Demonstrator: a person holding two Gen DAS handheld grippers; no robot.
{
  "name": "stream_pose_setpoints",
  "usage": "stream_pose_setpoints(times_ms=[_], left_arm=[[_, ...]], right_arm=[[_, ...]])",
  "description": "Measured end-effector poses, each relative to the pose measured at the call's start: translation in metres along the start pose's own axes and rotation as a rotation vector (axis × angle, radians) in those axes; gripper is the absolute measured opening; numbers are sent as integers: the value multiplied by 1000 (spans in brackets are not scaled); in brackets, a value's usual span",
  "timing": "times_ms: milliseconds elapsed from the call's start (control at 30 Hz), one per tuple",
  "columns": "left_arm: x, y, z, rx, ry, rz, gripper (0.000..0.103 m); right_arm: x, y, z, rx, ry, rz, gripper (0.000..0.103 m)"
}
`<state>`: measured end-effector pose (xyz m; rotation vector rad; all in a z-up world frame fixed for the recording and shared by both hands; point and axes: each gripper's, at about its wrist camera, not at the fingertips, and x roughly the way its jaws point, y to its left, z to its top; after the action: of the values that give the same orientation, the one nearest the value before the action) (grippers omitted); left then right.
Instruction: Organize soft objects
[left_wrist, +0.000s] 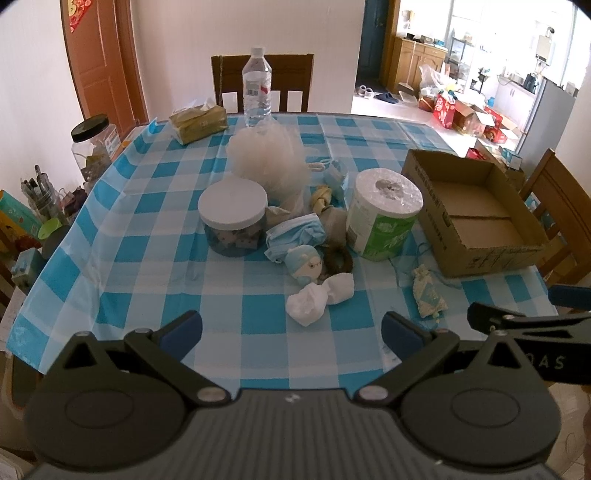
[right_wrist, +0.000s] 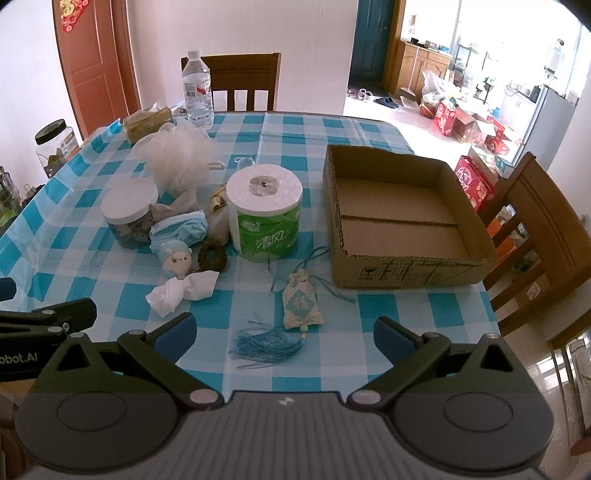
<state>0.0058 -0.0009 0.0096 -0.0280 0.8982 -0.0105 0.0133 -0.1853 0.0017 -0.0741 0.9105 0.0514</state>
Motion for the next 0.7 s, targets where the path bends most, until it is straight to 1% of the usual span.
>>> stream_pose_setpoints(times_ms=[700], left_arm=[[1,0,12,20,-11,-1,102]], right_arm=[[2,1,9,-6,-14,3,103]])
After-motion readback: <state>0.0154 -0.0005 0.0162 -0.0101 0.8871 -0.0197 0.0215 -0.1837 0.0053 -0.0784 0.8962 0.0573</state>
